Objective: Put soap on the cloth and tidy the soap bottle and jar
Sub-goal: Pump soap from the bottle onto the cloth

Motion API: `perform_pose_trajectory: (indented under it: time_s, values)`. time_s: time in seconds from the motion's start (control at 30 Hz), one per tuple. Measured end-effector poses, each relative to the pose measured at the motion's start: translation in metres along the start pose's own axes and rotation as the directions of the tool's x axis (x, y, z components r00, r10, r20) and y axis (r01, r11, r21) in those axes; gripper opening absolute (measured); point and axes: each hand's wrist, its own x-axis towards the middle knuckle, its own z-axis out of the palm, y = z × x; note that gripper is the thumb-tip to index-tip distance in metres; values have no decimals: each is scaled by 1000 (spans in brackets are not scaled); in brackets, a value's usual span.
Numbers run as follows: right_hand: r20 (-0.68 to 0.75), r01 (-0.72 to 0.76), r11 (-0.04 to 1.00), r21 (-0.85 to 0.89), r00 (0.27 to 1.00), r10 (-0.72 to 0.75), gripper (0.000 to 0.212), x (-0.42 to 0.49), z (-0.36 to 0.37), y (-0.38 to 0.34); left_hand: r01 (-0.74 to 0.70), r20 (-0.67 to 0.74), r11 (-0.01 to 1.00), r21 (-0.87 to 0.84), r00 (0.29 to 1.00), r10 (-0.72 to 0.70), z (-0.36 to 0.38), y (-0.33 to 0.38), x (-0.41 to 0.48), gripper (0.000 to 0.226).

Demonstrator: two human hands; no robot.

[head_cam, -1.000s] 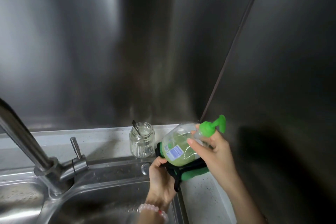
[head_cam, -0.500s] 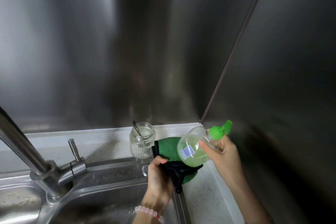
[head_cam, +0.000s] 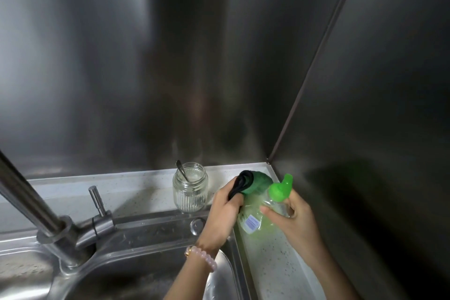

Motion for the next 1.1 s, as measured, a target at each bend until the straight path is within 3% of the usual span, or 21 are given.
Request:
perform_pose_trajectory:
  time_s: [0.07, 0.2, 0.27, 0.37, 0.47, 0.5, 0.57, 0.63, 0.7, 0.73, 0.77, 0.8, 0.83, 0.87, 0.9, 1.0, 1.03, 1.1]
  values:
    - [-9, 7, 999, 39, 1000, -6, 29, 2, -4, -1, 46, -45, 996, -81, 998, -50, -2, -4, -2, 45]
    - [-49, 10, 1000, 29, 999, -9, 26, 12, -8, -1, 263, -162, 913, -311, 932, -323, -8, -24, -1, 31]
    - [-77, -6, 999, 34, 997, 9, 24, 17, -8, -1, 268, -157, 851, -452, 915, -371, -10, -26, -1, 37]
    - [-130, -18, 998, 53, 991, 25, 26, 27, -9, -6, 331, -93, 730, -598, 876, -473, -19, -35, -4, 26]
    - [-189, -5, 999, 47, 982, 14, 30, 41, -10, -14, 464, 36, 634, -619, 823, -567, -22, -53, -21, 84]
    - [-198, -6, 999, 35, 980, 13, 31, 47, -10, -16, 508, 78, 615, -603, 805, -588, -20, -60, -27, 92]
    - [-203, -33, 999, -42, 979, 24, 30, 58, -6, -16, 541, 110, 583, -606, 783, -612, -11, -70, -39, 79]
    - [-219, -83, 988, -127, 974, 53, 30, 68, 1, -10, 528, 13, 633, -566, 773, -634, -6, -68, -43, 28]
    - [-237, -129, 971, -202, 968, 79, 32, 75, 10, -1, 607, 173, 476, -636, 713, -679, 3, -64, -48, 19]
    - [-236, -144, 963, -230, 968, 88, 34, 77, 15, 4, 598, 139, 448, -664, 688, -712, 6, -66, -55, 24]
    - [-228, -158, 954, -254, 968, 100, 35, 79, 20, 9, 587, 70, 543, -601, 715, -695, 9, -74, -62, 68]
    - [-220, -171, 945, -278, 969, 111, 36, 79, 25, 14, 545, -96, 659, -518, 729, -678, 11, -91, -60, 71]
    - [-209, -183, 935, -302, 970, 123, 37, 80, 30, 17, 521, -84, 706, -480, 774, -628, 16, -99, -61, 90]
    - [-193, -190, 927, -324, 972, 132, 37, 80, 34, 20, 559, -113, 714, -421, 749, -653, 17, -105, -62, 100]
    - [-174, -189, 919, -346, 975, 135, 37, 81, 38, 24, 522, -100, 732, -438, 781, -617, 18, -108, -66, 101]
    - [-158, -197, 888, -415, 977, 143, 39, 81, 47, 30, 416, -22, 746, -520, 867, -498, 20, -98, -72, 75]
    - [-174, -210, 878, -431, 974, 148, 40, 82, 47, 31, 423, -5, 741, -522, 867, -499, 25, -95, -68, 70]
    - [-208, -245, 854, -458, 964, 165, 42, 83, 47, 33, 472, -80, 747, -468, 819, -568, 31, -87, -56, 82]
